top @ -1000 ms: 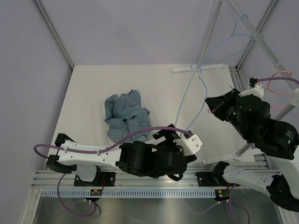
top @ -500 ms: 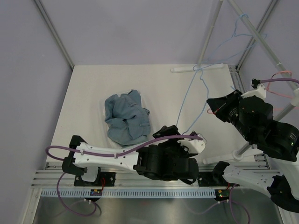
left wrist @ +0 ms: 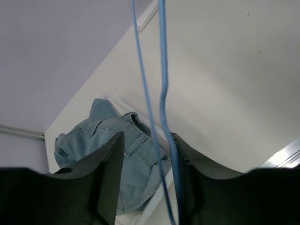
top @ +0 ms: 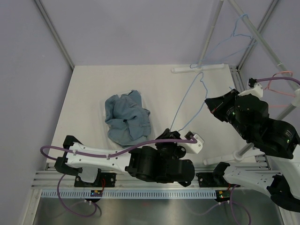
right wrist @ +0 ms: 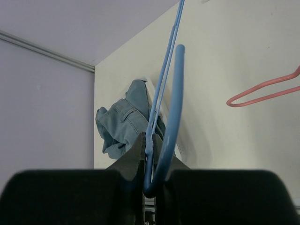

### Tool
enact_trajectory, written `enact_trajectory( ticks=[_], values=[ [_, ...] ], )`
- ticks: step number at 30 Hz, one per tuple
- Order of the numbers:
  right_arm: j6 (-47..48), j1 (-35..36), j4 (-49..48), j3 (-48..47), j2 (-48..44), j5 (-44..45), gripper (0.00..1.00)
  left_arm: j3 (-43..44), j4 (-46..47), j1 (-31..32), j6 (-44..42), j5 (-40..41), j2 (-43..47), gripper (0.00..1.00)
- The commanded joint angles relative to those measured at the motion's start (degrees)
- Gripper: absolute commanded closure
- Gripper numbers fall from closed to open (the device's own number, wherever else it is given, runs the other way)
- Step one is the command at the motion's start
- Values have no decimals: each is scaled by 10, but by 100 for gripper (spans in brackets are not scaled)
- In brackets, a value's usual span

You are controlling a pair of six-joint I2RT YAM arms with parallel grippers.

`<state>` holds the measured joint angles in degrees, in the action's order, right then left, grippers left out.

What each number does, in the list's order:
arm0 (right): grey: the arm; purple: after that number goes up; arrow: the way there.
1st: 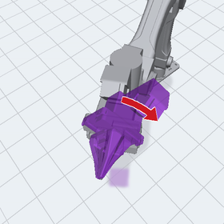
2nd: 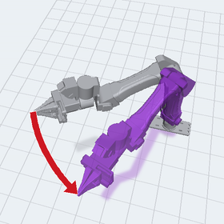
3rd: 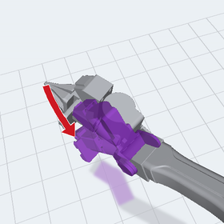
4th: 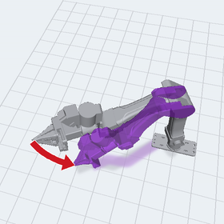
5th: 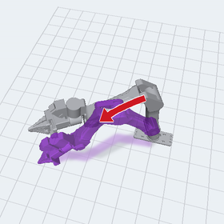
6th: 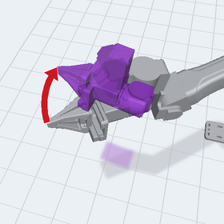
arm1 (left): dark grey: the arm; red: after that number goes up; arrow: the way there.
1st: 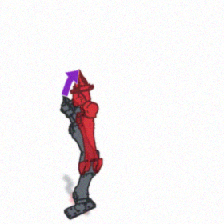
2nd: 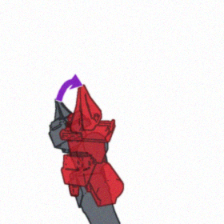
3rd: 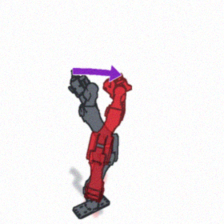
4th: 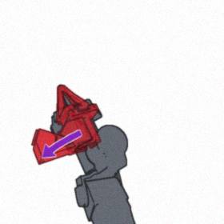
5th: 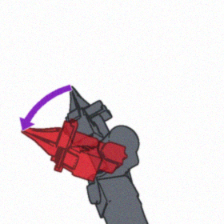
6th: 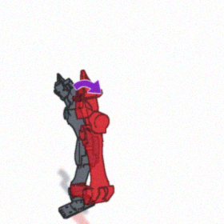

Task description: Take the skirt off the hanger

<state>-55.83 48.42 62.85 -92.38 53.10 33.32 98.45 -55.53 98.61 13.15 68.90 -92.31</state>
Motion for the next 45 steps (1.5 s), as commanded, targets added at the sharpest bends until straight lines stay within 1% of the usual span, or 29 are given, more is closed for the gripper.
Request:
enact_trajectory(
  ticks=[1, 2, 3, 4, 5, 6, 7, 8, 9, 10, 11, 12, 14, 15, 18, 20, 21, 22, 23, 24, 25, 26, 27, 29, 31, 35, 41, 44, 45],
  values=[
    [-16, 3, -19, -10, 5, 2, 100, -2, 36, 3, -11, 40, 14, 65],
    [-16, 4, -19, -11, 5, 2, 100, -3, 38, 3, -13, 40, 15, 72],
    [-16, 3, -21, -11, 4, 0, 100, -4, 40, 3, -15, 45, 15, 88],
    [-16, 3, -22, -9, 2, -3, 100, -5, 39, 3, -14, 47, 15, 97],
    [-13, 4, -26, -8, -2, -5, 100, -5, 38, 3, -13, 50, 15, 100],
    [-3, 3, -35, -4, -5, -14, 97, -5, 37, 3, -14, 52, 17, 100],
    [1, 3, -40, -2, -8, -20, 91, -7, 37, 3, -14, 53, 17, 100],
    [12, 3, -53, 0, -14, -26, 71, -12, 37, 2, -15, 55, 22, 100],
    [21, 3, -58, 2, -17, -33, 60, -15, 38, 1, -14, 55, 26, 100],
    [27, 3, -62, 2, -22, -49, 52, -19, 40, -1, -14, 55, 30, 100],
    [39, 3, -65, 1, -25, -55, 47, -27, 42, -3, -13, 45, 35, 100],
    [43, 3, -64, -2, -27, -67, 35, -33, 49, -10, -12, 37, 50, 100],
    [50, 3, -54, -3, -37, -76, 25, -50, 56, -19, -12, 6, 68, 100],
    [54, 3, -48, -4, -41, -83, 18, -55, 65, -33, -13, -9, 88, 100],
    [60, 3, -28, 9, -66, -95, 13, -77, 85, -71, -17, -82, 136, 100],
    [60, 3, -25, 27, -98, -100, 14, -89, 101, -89, -25, -138, 160, 100],
    [59, 3, -26, 49, -112, -109, 17, -99, 117, -108, -36, -159, 172, 100],
    [60, 3, -26, 63, -136, -117, 22, -102, 125, -118, -41, -182, 196, 100],
    [66, 3, -33, 91, -147, -137, 28, -104, 135, -139, -49, -224, 205, 100],
    [71, 4, -36, 104, -156, -146, 39, -104, 140, -150, -53, -247, 213, 100],
    [75, 3, -37, 116, -170, -156, 71, -101, 144, -161, -58, -273, 223, 100],
    [78, 3, -33, 139, -172, -162, 88, -96, 143, -181, -64, -322, 224, 100],
    [78, 3, -27, 150, -174, -167, 100, -90, 143, -190, -72, -344, 224, 100],
    [80, 3, -21, 192, -175, -173, 100, -61, 126, -207, -76, -399, 210, 100],
    [69, 4, -25, 223, -180, -183, 100, -40, 121, -211, -80, -433, 202, 100],
    [45, 3, -60, 315, -214, -204, 100, -22, 123, -214, -77, -477, 195, 100],
    [28, 4, -88, 371, -263, -241, 100, 9, 134, -241, -95, -511, 164, 100],
    [22, 3, -83, 388, -278, -251, 100, 51, 144, -274, -112, -556, 130, 100],
    [20, 3, -79, 392, -281, -250, 100, 86, 142, -281, -121, -564, 117, 100]
  ],
)
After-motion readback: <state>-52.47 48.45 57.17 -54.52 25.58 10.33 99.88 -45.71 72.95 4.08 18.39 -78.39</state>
